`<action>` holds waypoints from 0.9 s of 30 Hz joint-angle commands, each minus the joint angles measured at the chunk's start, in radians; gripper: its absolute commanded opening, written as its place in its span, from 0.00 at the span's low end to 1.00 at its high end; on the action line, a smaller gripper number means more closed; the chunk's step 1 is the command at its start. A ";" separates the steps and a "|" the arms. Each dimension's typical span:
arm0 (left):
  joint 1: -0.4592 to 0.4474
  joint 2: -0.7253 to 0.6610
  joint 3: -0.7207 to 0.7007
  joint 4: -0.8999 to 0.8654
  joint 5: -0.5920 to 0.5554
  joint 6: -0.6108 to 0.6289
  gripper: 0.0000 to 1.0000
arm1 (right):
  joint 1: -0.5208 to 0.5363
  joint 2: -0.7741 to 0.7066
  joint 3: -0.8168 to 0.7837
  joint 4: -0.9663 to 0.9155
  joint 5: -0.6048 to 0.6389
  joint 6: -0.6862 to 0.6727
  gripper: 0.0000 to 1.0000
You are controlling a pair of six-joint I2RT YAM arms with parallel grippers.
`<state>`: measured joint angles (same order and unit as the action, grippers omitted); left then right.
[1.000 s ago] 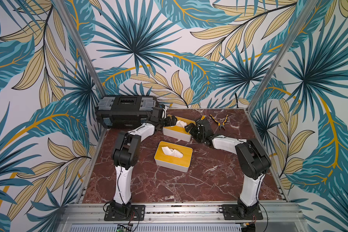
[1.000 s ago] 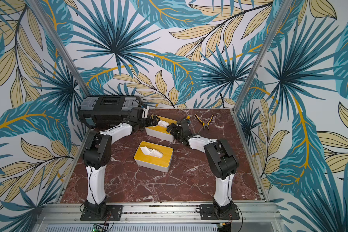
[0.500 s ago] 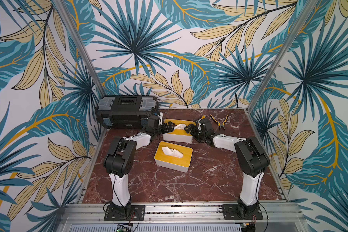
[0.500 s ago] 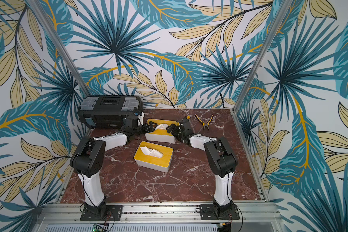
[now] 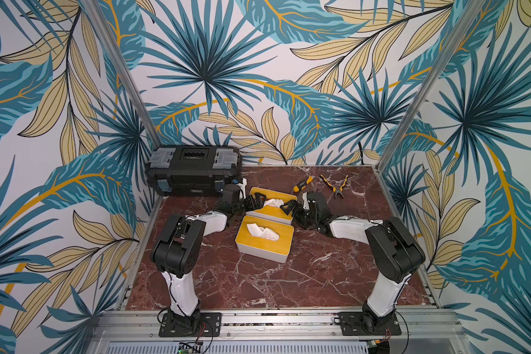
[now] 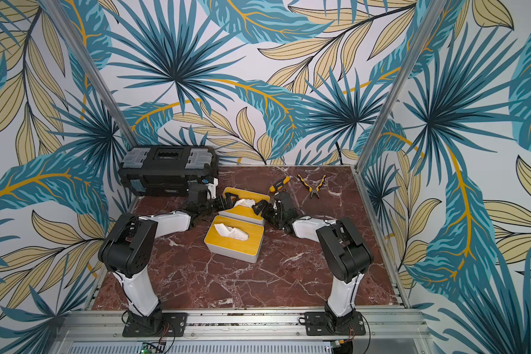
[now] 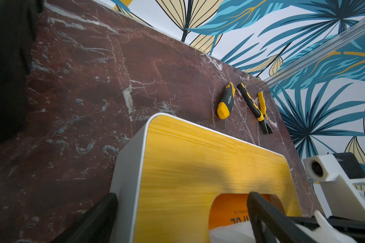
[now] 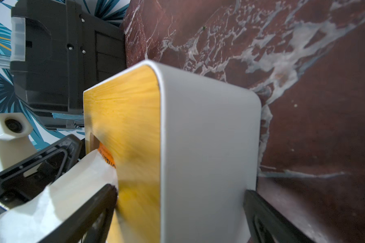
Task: Put the tissue paper into the tissue box
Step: Move the tissue box to the center of the board.
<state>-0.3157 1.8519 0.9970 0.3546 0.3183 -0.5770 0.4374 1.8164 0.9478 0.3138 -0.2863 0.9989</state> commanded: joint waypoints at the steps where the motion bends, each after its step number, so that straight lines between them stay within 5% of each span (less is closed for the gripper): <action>1: -0.020 -0.045 -0.042 0.009 0.052 -0.001 1.00 | 0.031 -0.031 -0.024 -0.042 -0.053 -0.024 0.97; 10: -0.017 -0.155 -0.075 -0.076 0.013 0.050 1.00 | 0.031 -0.204 -0.103 -0.113 0.090 -0.046 0.97; 18: -0.002 -0.392 -0.169 -0.182 -0.150 0.158 1.00 | 0.031 -0.549 -0.222 -0.263 0.290 -0.175 0.98; 27: 0.008 -0.857 -0.403 -0.280 -0.613 0.400 1.00 | 0.024 -0.926 -0.332 -0.426 0.903 -0.435 1.00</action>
<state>-0.3187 1.0798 0.6716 0.1246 -0.0769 -0.3008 0.4656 0.9234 0.6670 -0.0330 0.3161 0.7033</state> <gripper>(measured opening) 0.999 0.994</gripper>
